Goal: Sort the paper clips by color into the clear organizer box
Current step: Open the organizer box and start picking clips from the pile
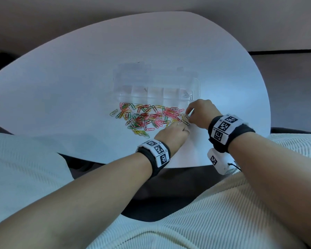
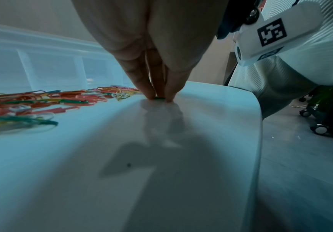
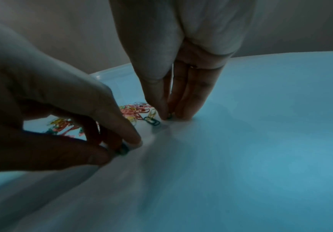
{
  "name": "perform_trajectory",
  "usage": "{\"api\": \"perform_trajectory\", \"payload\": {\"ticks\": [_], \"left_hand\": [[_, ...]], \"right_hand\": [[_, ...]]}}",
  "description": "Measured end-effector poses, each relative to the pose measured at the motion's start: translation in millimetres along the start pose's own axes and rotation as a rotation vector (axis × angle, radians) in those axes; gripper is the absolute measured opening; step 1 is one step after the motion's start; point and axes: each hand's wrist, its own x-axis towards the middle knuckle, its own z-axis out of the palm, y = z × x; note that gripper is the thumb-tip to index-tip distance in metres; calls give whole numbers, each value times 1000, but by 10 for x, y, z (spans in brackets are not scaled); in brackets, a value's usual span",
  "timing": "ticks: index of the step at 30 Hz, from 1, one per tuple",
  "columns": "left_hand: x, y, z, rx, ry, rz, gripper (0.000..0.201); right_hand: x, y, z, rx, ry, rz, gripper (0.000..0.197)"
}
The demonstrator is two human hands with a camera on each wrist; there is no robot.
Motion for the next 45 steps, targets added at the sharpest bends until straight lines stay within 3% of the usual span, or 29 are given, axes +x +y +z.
{"api": "perform_trajectory", "payload": {"ticks": [4, 7, 12, 18, 21, 26, 32, 35, 38, 45], "left_hand": [[24, 19, -17, 102, -56, -34, 24], [13, -4, -16, -4, -47, -138, 9], [-86, 7, -40, 89, -100, -114, 14], [-214, 51, -57, 153, -70, -144, 26], [-246, 55, -68, 119, -81, -191, 26], [-321, -2, -27, 110, -92, -170, 17], [-384, -125, 6, 36, -76, -216, 10], [-373, -236, -77, -138, -47, -311, 18], [-361, -408, -176, -430, 83, -444, 25], [-437, -780, -307, -600, 294, -720, 30]], "right_hand": [[-27, -42, -96, 59, -71, 60, 16], [-51, -18, -156, 250, -135, 170, 18], [-83, 22, -197, 475, -187, 230, 18], [-124, -60, -209, 213, -196, 164, 28], [-125, -89, -182, 66, -213, 106, 19], [-120, -55, -107, 4, -27, 59, 2], [-133, -81, -94, -45, -68, 108, 18], [-156, -106, -70, -95, -85, 120, 18], [-169, -137, -55, -131, -87, 128, 16], [-175, -202, 11, -236, -108, 109, 31]]}}
